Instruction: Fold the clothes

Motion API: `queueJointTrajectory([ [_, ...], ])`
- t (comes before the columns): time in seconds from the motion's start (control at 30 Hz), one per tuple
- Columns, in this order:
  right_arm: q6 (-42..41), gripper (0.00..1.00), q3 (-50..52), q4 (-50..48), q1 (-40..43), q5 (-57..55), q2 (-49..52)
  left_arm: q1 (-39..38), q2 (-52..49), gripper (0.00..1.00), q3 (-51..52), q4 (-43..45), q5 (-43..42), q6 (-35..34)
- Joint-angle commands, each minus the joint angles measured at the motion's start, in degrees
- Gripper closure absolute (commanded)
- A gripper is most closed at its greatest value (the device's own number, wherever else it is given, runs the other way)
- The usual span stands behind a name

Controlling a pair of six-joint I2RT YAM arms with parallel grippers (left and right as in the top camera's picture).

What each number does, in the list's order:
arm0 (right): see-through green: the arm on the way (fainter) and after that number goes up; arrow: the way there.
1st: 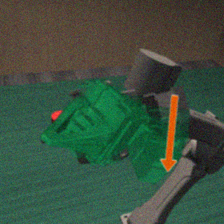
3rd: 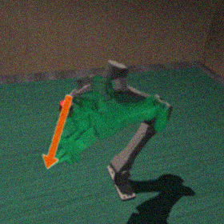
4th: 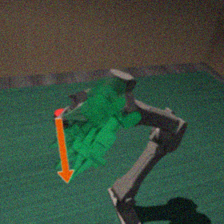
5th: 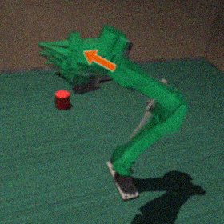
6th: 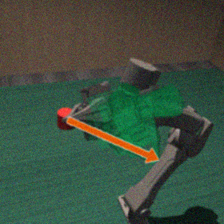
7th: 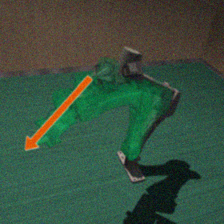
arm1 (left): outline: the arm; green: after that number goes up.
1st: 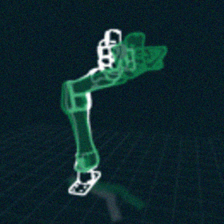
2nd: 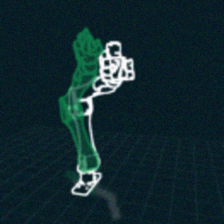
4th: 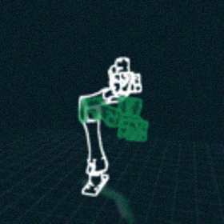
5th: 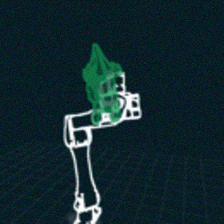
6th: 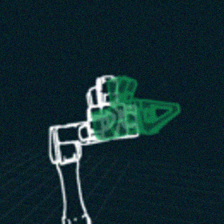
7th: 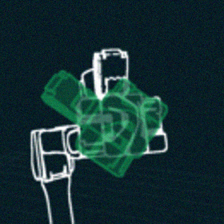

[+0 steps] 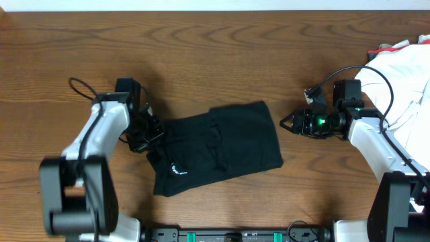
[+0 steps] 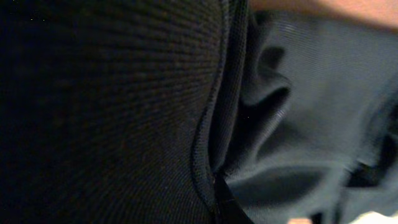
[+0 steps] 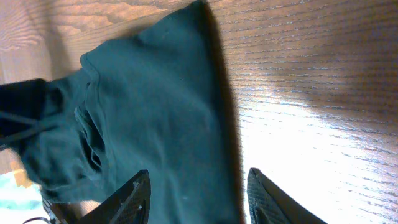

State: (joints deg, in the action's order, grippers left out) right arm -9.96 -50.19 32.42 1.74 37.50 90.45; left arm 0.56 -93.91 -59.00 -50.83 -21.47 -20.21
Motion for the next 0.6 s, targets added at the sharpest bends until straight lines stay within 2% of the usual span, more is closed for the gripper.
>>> queueJointTrajectory([
  [0.0,1.05,0.52,-0.24,0.22,0.13,0.24,-0.90,-1.70,5.97,0.94,-1.95,-0.81,1.62,-3.82],
  [0.13,1.05,0.52,-0.24,0.22,0.13,0.24,-0.90,-6.49,10.38,0.94,-2.01,-0.15,1.64,-8.15],
  [0.37,1.05,0.53,-0.24,0.61,0.13,0.22,-0.90,-18.29,10.69,0.94,-2.01,5.20,1.90,-17.75],
  [0.57,-0.81,0.56,-0.24,1.60,0.39,-5.57,-0.90,-27.04,10.64,0.94,-2.01,11.10,6.88,-24.81],
])
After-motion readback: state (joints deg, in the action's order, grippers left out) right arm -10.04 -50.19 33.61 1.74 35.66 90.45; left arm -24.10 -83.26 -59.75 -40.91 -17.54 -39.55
